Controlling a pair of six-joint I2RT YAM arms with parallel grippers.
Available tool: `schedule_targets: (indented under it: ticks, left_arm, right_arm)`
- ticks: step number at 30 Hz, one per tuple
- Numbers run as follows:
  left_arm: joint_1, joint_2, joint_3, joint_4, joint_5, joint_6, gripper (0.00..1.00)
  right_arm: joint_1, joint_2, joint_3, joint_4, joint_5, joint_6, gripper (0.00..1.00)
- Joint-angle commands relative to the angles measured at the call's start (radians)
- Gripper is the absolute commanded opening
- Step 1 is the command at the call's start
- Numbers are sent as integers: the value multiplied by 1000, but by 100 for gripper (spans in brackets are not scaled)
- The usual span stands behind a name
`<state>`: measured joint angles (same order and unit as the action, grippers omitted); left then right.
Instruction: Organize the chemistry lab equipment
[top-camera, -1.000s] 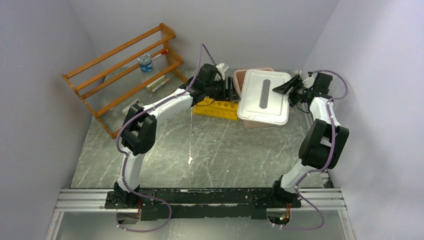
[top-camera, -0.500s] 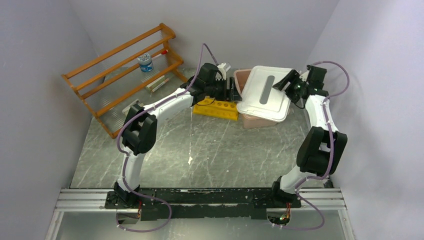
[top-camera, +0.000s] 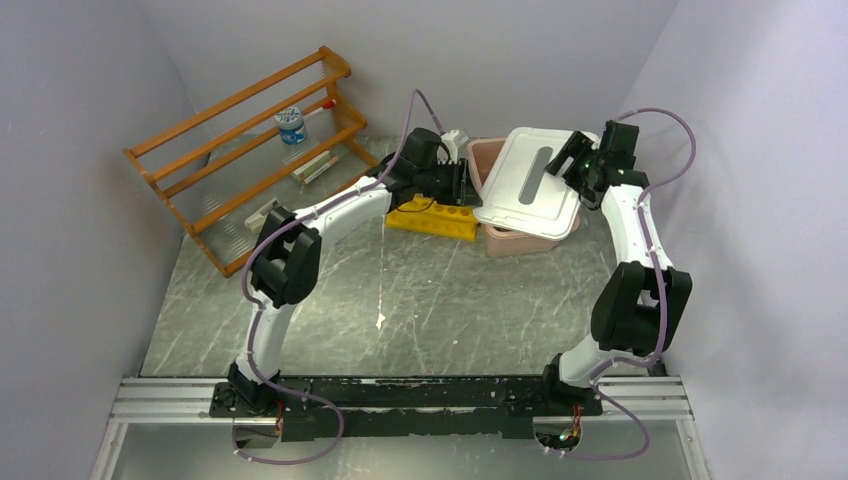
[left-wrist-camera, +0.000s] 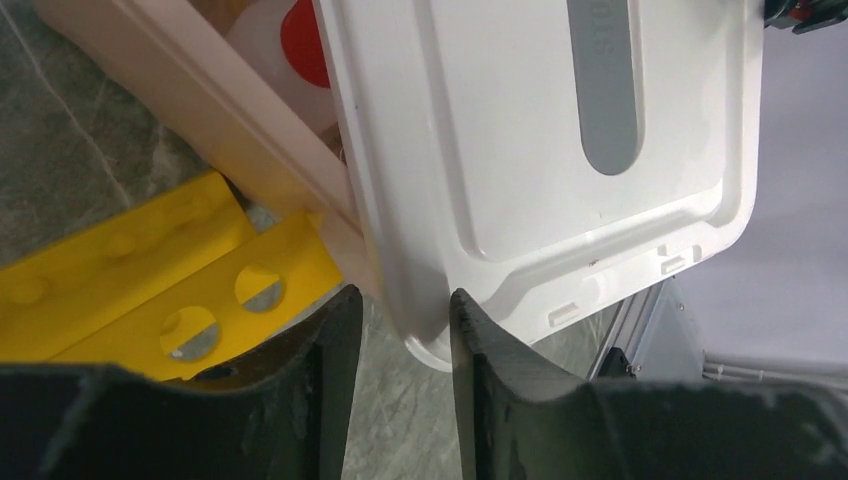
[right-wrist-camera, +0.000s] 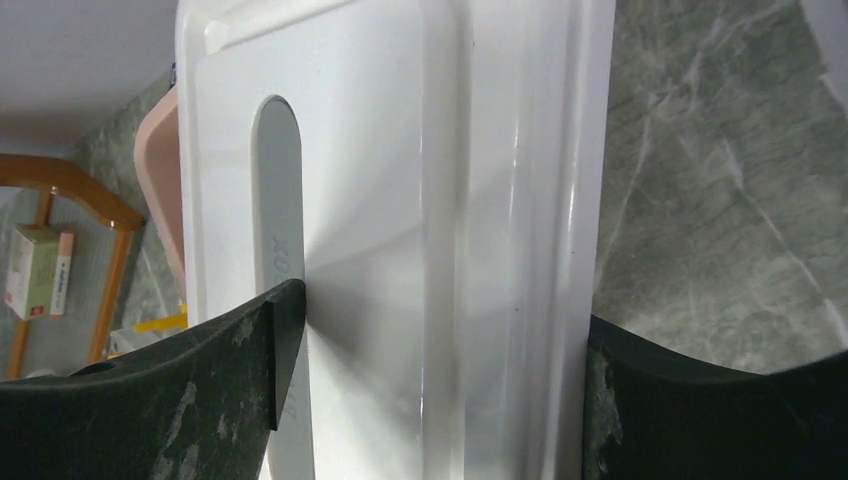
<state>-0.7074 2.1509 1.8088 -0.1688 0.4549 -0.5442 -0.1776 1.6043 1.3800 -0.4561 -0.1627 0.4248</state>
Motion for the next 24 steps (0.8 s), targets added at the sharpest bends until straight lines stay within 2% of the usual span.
schedule_targets:
  ticks: [1, 3, 6, 8, 16, 19, 22, 24]
  left_arm:
    - [-6, 44, 39, -80, 8, 58, 41]
    - [-7, 41, 21, -80, -3, 59, 40]
    - [-7, 35, 5, -102, -49, 68, 37]
    - [-7, 40, 4, -118, -63, 73, 35]
    - [7, 32, -15, -103, -82, 37, 21]
    - [20, 0, -43, -56, -73, 11, 27]
    - [34, -58, -87, 27, -68, -22, 36]
    - [40, -87, -89, 57, -67, -37, 41]
  right_arm:
    - [-17, -43, -23, 0, 54, -107, 84]
    - [-18, -55, -31, 6, 7, -91, 85]
    - [-30, -81, -47, 17, 23, -39, 88]
    - [-57, -101, -68, 52, -35, -12, 89]
    - [-138, -101, -92, 223, -496, 172, 85]
    - [-137, -79, -90, 234, -568, 194, 84]
    - [-138, -72, -93, 171, -511, 168, 84]
    - [-138, -68, -88, 111, -401, 135, 84]
